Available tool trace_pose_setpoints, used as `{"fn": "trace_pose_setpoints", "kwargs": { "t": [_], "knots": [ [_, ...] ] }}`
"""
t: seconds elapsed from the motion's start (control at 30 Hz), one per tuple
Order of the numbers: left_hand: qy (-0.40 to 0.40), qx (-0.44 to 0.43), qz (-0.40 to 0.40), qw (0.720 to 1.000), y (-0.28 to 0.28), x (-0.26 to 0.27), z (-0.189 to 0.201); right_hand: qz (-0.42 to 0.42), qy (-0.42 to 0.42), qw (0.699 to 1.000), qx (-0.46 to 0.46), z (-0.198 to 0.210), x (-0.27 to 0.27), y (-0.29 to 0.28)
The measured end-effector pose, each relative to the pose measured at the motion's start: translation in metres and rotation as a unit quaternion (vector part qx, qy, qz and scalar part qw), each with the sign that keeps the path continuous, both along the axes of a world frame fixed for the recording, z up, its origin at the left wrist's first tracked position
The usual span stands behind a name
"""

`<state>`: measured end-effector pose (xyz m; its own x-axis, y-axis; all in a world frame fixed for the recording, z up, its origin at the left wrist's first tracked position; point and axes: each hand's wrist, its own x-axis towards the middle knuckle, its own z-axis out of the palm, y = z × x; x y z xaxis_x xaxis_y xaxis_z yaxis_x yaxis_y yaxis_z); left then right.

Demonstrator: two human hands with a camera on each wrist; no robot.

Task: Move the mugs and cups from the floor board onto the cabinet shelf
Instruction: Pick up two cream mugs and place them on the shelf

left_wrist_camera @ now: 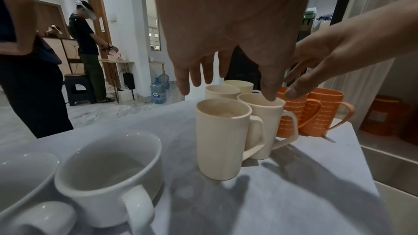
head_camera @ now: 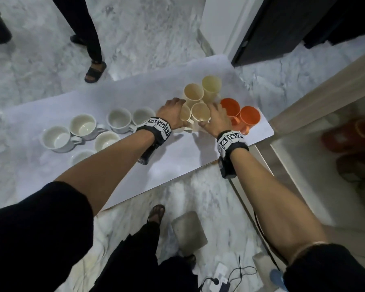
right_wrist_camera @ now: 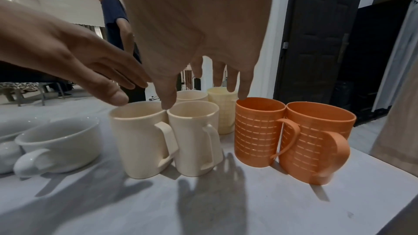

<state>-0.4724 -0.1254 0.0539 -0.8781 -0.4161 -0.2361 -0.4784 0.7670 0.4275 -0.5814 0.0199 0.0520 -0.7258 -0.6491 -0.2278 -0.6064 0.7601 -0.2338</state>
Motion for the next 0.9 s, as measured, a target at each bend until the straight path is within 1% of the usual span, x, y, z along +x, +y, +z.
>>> {"fn": "trace_pose_setpoints", "kwargs": {
  "t": [0.27, 0.37, 0.43, 0.57, 0.67, 0.73, 0.83, 0.9],
  "knots": [
    [-0.047, 0.004, -0.030, 0.998, -0.012, -0.019, -0.024, 0.009, -0.005, 1.000, -0.004, -0.026, -0.010, -0.016],
    [-0.046, 0.000, -0.032, 0.998, -0.014, -0.018, -0.028, 0.019, -0.023, 1.000, -0.003, -0.033, -0.007, -0.020],
    [-0.046, -0.005, -0.037, 0.998, -0.015, -0.017, -0.028, 0.024, -0.012, 1.000, -0.001, -0.037, -0.004, -0.020],
    [-0.056, -0.009, -0.048, 0.997, -0.016, -0.009, -0.027, 0.027, 0.000, 1.000, -0.005, -0.033, -0.001, -0.016],
    [-0.062, -0.017, -0.063, 0.996, -0.014, -0.001, -0.026, 0.042, -0.011, 0.999, -0.016, -0.024, 0.006, -0.010],
    [-0.069, -0.031, -0.077, 0.994, -0.010, 0.004, -0.025, 0.026, -0.037, 0.999, -0.028, -0.025, 0.012, -0.005],
    [-0.066, -0.039, -0.093, 0.993, -0.003, 0.010, -0.021, -0.033, -0.092, 0.994, -0.054, -0.023, 0.021, 0.010],
    [-0.058, -0.038, -0.100, 0.993, 0.005, 0.012, -0.012, -0.059, -0.106, 0.991, -0.065, -0.017, 0.024, 0.027]
  ]
}}
